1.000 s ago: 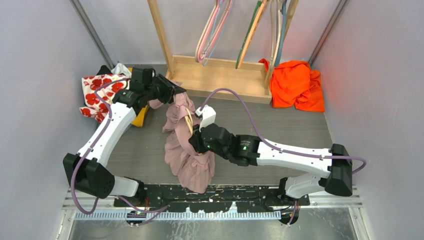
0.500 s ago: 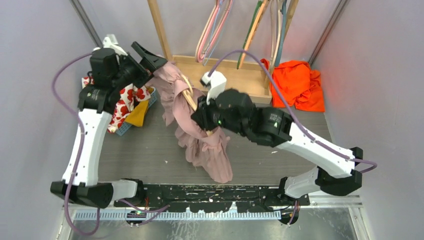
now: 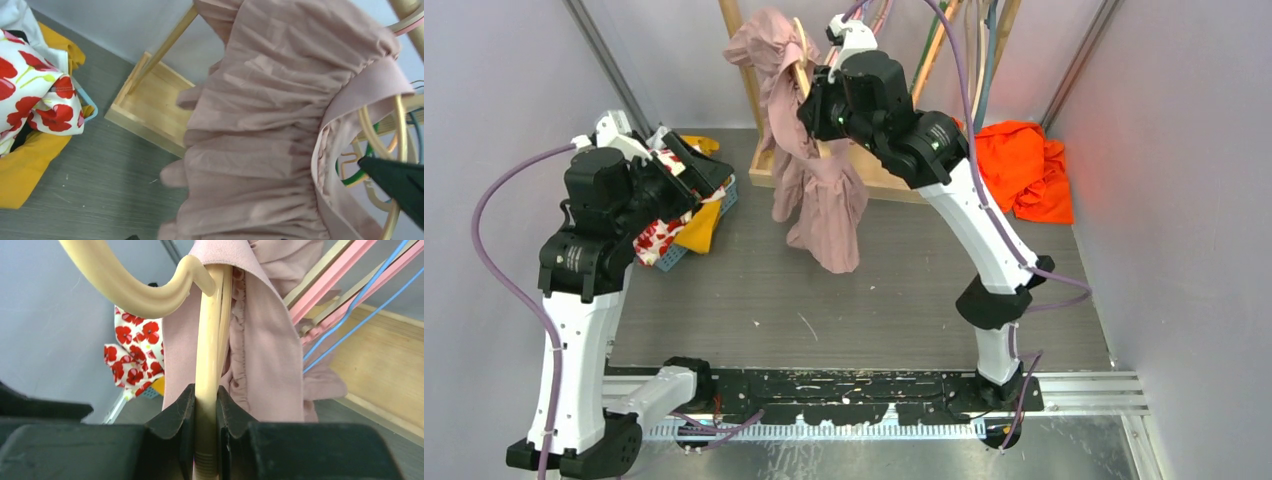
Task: Place the skirt on the hanger
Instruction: Place the hanger at the clothesline.
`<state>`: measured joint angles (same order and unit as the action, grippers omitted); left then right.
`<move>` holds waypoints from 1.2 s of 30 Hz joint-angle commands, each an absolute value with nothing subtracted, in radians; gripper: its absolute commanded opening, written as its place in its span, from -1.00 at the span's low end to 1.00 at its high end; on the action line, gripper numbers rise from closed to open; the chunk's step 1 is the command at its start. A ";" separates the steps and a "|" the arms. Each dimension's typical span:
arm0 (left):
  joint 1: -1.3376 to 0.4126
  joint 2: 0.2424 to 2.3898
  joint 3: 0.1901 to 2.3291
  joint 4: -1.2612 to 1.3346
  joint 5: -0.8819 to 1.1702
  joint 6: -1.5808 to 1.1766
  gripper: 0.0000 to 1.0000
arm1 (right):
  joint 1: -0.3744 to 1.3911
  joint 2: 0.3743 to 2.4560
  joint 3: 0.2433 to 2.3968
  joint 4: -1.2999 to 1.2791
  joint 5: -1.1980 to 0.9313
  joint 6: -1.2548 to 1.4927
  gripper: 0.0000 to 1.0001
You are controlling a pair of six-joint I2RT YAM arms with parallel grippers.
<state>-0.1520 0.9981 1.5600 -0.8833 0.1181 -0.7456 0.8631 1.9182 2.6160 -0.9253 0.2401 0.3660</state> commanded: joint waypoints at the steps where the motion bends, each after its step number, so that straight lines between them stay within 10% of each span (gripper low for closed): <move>1: -0.150 0.980 1.507 -0.921 0.160 -0.703 0.99 | 0.776 1.939 2.715 -0.753 0.212 0.408 -0.98; 25: -0.150 0.923 1.359 -0.909 0.241 -0.670 0.99 | 0.714 1.524 2.262 -0.614 0.693 0.267 -0.97; 36: -0.150 0.897 1.342 -0.927 0.252 -0.660 0.99 | 0.704 1.564 2.310 -0.690 0.467 0.313 -0.98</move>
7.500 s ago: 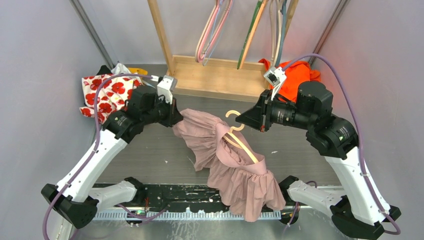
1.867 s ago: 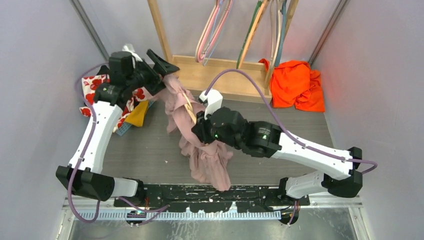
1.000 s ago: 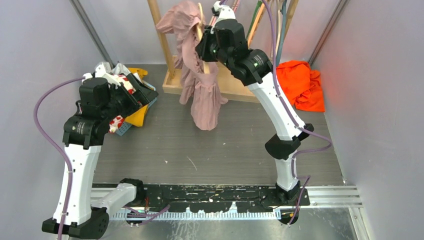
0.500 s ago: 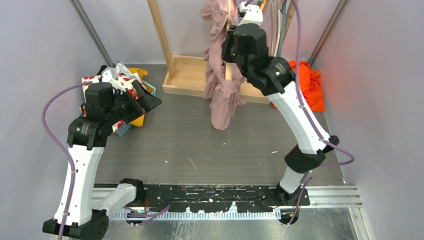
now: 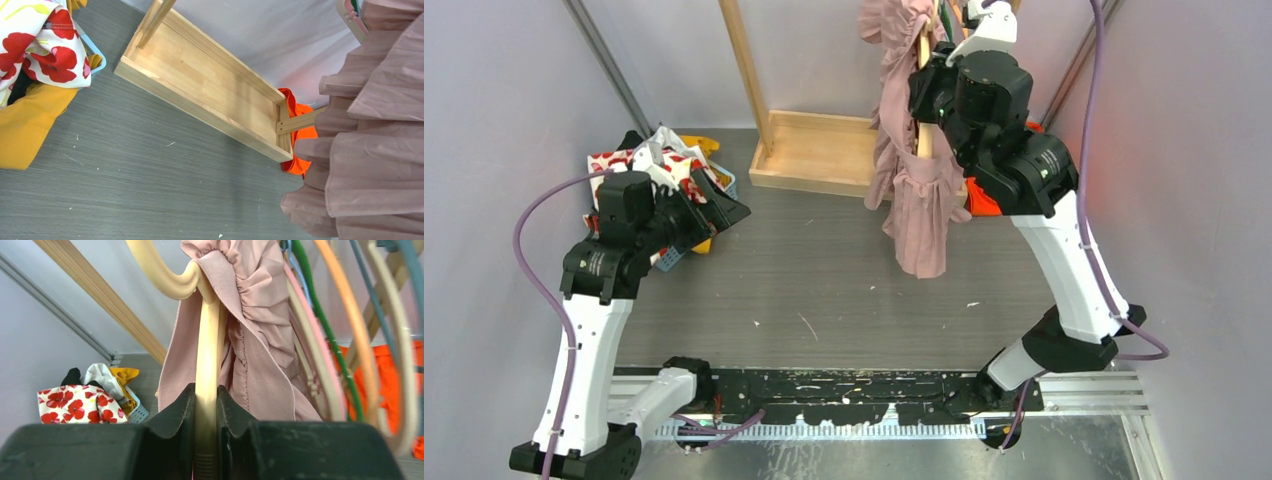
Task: Place the skirt on the hanger
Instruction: Place the hanger at the clothesline.
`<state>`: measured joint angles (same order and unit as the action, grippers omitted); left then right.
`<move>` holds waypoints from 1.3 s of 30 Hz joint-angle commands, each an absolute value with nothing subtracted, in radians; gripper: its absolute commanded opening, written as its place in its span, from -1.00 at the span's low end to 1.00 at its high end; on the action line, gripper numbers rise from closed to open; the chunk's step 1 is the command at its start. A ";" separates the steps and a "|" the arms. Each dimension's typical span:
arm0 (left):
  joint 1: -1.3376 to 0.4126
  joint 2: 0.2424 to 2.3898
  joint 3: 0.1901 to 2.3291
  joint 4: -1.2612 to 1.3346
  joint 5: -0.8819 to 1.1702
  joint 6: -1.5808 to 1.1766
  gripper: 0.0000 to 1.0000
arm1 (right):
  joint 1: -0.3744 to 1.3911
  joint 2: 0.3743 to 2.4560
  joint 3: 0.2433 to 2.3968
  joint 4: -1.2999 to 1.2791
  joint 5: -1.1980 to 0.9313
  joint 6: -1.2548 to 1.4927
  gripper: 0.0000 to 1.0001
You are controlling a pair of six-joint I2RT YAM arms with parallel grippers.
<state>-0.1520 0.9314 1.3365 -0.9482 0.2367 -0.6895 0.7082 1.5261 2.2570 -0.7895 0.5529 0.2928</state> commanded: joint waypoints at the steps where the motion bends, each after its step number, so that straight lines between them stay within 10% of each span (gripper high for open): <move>1: -0.150 0.893 1.341 -0.931 0.250 -0.660 0.99 | 0.704 1.568 2.298 -0.681 0.455 0.321 -0.97; 39: -0.150 0.855 1.252 -0.944 0.253 -0.672 0.99 | 0.422 2.144 2.687 -0.324 -0.050 0.510 -0.97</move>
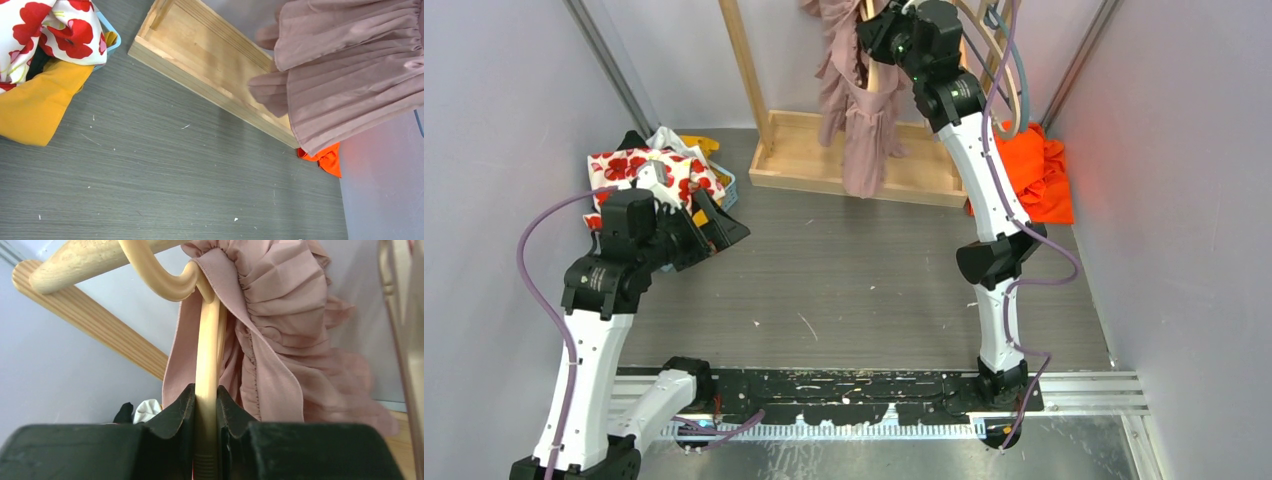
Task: Place the skirt on the hanger
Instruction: Place the hanger at the clothesline.
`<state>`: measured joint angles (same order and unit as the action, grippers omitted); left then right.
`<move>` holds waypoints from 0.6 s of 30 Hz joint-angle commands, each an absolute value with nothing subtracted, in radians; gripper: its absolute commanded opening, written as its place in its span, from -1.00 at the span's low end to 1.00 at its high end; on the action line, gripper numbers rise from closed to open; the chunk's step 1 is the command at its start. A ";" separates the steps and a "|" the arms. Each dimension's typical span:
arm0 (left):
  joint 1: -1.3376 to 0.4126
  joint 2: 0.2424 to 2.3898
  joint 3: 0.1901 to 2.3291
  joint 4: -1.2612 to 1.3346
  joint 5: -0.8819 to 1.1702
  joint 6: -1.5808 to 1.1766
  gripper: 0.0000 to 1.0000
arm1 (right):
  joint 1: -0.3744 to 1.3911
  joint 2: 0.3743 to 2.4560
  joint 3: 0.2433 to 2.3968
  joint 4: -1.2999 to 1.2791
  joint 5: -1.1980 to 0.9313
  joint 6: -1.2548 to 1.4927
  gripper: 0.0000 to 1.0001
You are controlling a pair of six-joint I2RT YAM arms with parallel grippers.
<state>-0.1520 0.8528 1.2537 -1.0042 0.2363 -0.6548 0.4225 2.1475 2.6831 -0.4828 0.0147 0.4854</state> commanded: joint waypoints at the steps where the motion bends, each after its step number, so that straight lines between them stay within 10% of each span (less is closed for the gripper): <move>1: -0.150 0.855 1.250 -0.940 0.253 -0.675 0.99 | 0.421 2.147 2.683 -0.330 -0.052 0.507 -0.97; 7: -0.150 0.866 1.236 -0.924 0.236 -0.676 0.99 | 0.422 2.110 2.586 -0.337 -0.054 0.498 -0.83; 13: -0.150 0.881 1.230 -0.923 0.221 -0.670 0.99 | 0.411 2.057 2.538 -0.433 -0.079 0.482 0.25; 18: -0.150 0.885 1.221 -0.915 0.210 -0.666 0.99 | 0.411 1.847 2.301 -0.358 -0.138 0.487 0.42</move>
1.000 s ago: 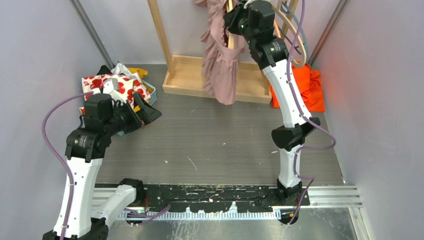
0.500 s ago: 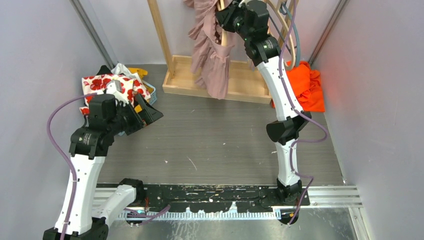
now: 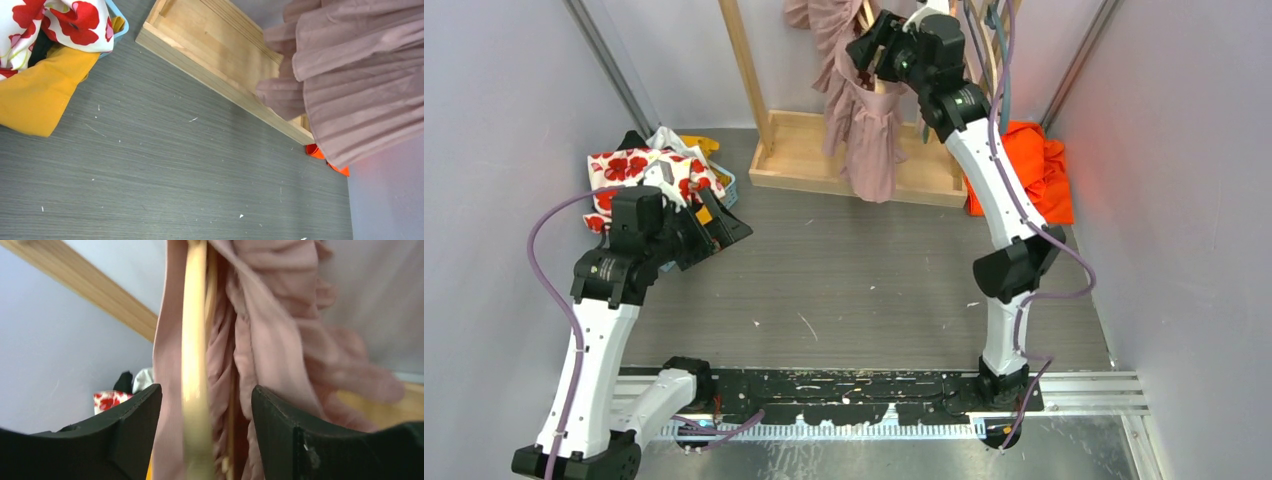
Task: Place the skirt on the hanger
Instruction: Place the hanger at the clothesline.
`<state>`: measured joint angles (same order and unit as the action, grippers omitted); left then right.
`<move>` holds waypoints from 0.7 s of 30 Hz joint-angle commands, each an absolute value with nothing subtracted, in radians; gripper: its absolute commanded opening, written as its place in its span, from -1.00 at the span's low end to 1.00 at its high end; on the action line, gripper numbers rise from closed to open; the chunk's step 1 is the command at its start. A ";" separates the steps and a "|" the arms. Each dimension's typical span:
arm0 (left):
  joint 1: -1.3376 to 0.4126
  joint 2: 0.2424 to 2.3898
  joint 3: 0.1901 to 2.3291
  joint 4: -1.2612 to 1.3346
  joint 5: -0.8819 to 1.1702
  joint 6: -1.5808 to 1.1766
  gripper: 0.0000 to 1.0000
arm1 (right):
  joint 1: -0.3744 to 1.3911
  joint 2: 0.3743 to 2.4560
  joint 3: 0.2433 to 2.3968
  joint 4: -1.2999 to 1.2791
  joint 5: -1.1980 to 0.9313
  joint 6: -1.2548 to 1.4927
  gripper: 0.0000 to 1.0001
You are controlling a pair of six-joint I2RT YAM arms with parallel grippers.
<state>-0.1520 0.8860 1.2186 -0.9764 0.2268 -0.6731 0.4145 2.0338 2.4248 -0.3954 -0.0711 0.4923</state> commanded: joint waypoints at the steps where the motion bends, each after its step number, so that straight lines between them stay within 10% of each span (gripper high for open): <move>1: -0.150 0.890 1.221 -0.914 0.210 -0.666 0.99 | 0.411 1.786 2.272 -0.360 -0.157 0.489 0.43; 21: -0.145 1.113 1.324 -0.786 0.008 -0.648 0.99 | 0.411 1.035 1.825 -0.534 0.122 0.310 0.72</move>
